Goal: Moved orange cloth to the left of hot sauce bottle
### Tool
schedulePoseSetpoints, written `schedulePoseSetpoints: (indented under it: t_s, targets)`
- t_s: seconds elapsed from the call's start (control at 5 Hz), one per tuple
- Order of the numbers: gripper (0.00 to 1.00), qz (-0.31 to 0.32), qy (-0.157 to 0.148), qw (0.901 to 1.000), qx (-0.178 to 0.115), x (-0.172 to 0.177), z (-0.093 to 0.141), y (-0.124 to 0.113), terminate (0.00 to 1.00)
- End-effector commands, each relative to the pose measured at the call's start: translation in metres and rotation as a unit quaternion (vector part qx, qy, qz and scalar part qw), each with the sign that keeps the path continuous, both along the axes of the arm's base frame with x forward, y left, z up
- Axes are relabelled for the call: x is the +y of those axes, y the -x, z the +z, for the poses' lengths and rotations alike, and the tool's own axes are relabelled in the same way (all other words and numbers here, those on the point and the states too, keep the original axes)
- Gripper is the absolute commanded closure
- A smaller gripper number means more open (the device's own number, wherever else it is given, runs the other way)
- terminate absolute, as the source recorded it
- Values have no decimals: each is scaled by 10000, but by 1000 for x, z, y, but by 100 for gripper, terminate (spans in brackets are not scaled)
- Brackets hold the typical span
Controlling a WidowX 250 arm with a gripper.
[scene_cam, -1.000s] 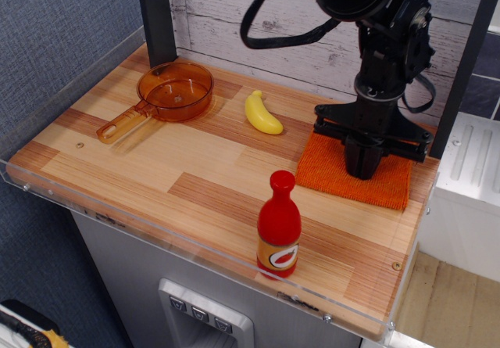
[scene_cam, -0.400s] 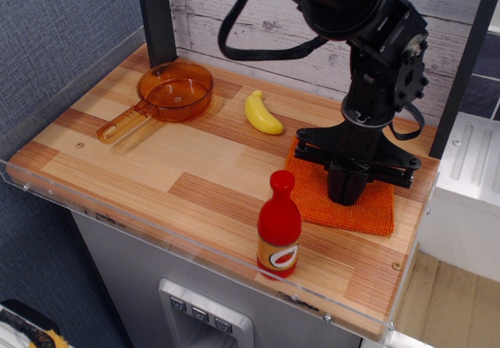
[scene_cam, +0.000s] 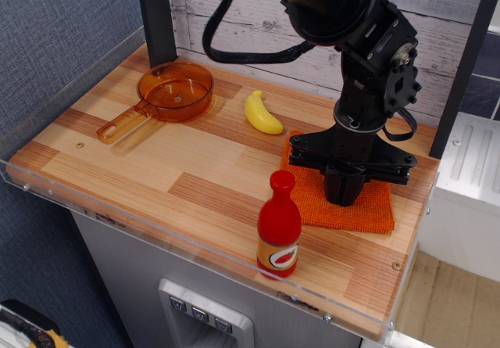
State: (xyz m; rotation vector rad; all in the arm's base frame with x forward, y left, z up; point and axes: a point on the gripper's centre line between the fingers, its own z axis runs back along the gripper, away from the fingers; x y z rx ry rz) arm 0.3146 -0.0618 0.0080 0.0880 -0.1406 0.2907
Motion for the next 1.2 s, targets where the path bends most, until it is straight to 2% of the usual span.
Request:
schedulePoseSetpoints:
  t_s: [0.0, 0.6, 1.0]
  targets:
    - [100, 476, -28, 9988, -128, 29, 15, 10, 0]
    - [100, 723, -93, 9972, 148, 56, 13, 22, 0]
    - [100, 953, -706, 9920, 439, 78, 15, 35, 0]
